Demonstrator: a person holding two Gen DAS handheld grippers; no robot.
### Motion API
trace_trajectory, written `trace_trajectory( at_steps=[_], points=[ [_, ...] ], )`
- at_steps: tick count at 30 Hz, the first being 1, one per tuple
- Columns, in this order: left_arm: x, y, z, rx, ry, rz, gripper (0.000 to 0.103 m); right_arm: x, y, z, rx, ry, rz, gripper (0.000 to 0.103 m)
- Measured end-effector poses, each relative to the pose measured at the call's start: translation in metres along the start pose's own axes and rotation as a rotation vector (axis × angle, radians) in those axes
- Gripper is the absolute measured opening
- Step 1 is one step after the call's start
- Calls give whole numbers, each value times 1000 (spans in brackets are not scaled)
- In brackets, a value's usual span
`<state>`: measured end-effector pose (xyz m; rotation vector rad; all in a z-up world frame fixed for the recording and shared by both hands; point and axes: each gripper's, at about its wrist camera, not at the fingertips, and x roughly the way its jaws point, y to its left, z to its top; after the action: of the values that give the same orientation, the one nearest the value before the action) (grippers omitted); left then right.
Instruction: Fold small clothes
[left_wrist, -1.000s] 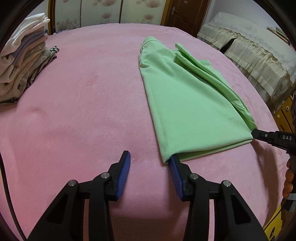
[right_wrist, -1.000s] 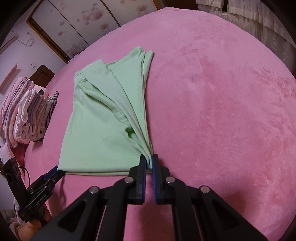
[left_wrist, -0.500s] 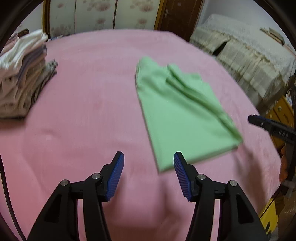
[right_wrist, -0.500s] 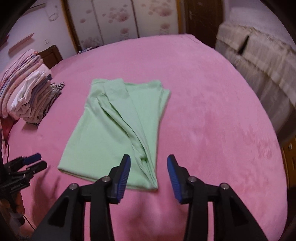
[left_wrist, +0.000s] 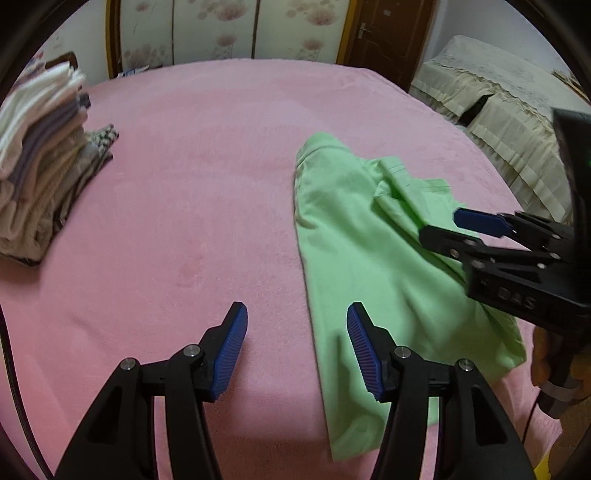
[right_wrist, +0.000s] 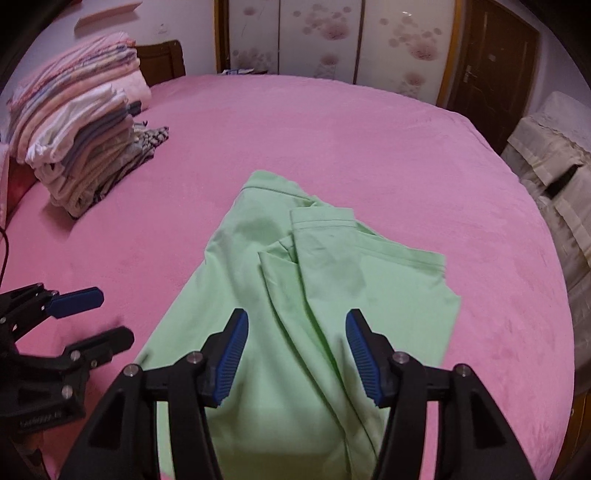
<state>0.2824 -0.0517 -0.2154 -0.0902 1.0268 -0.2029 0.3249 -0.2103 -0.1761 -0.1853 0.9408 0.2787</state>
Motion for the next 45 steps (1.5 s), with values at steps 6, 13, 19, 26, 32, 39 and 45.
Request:
trace_trajectory(
  at_steps=[6,13,19,26,32,39,45],
  points=[
    [17,16,-2,-63,36,-43,55,34,9,12,-33,37,-64,55],
    [24,19,0,-65,42,-68,55,46,-3,20,27,47,-54,44],
    [21,17,-1,-63,39,-80,55,43,-23,23,99,53,-24,4],
    [19,12,-4,-49,42,-87,55,25,-58,24,180,-6,-58,4],
    [21,9,-4,-32,48,-96,55,24,-92,16,266,-5,-109,4],
    [22,2,-3,-11,52,-93,55,32,-118,11,315,0,-118,6],
    [23,2,-2,0,54,-77,55,30,-135,8,356,5,-148,7]
  ],
)
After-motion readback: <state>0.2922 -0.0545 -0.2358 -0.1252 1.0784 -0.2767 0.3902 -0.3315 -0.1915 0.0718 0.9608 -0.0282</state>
